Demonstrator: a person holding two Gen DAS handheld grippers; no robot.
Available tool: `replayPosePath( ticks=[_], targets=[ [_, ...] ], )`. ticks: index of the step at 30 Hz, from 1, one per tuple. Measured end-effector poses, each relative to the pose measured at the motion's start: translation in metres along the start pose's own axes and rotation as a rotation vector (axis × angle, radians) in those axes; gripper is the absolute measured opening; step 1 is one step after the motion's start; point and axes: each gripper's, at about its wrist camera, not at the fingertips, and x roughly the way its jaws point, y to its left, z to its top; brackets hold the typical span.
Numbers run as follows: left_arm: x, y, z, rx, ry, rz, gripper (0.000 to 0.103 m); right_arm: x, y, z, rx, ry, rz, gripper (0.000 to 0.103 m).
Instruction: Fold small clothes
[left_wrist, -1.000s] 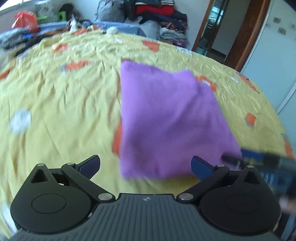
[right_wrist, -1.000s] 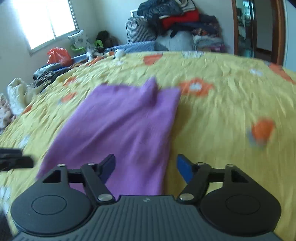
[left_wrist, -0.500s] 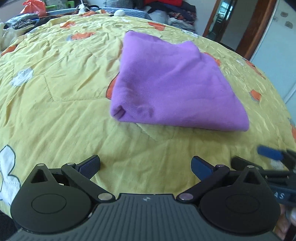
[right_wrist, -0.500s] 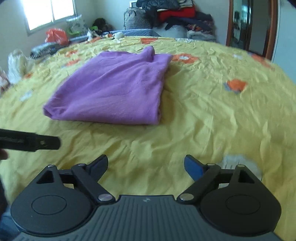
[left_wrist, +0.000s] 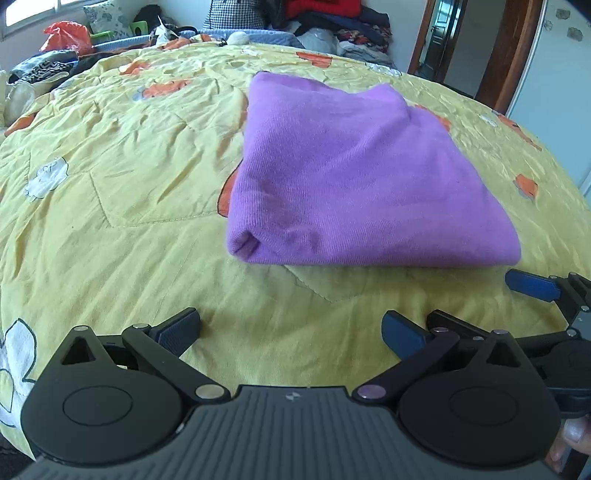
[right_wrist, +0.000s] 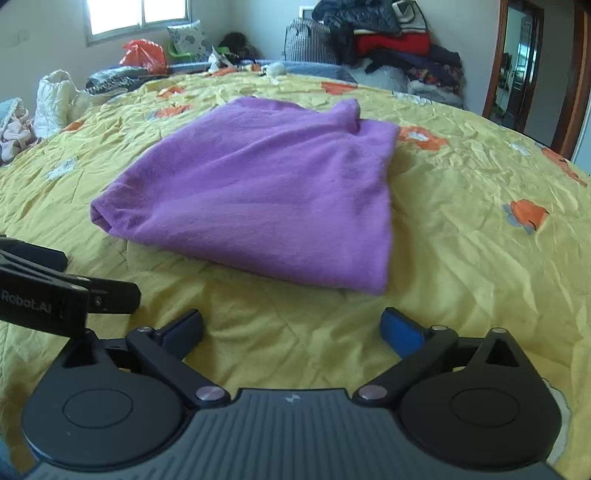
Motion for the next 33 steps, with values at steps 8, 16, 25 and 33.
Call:
replayPosePath(
  ticks=[8,16,25,33],
  targets=[
    [0.003,-0.006,-0.003,0.024,-0.029,0.024,0.103,-0.004,0.0,-0.005,0.008,-0.027,-0.009,0.103],
    [0.004,-0.011,-0.007,0.034,-0.056,0.055,0.103,-0.006,-0.003,-0.006,0.002,-0.015,0.0,0.103],
    [0.006,-0.012,-0.007,0.045,-0.062,0.053,0.103,-0.005,-0.003,-0.006,0.002,-0.02,-0.003,0.103],
    [0.006,-0.011,-0.006,0.029,-0.061,0.052,0.103,-0.005,-0.002,-0.006,0.006,-0.021,-0.011,0.103]
  ],
)
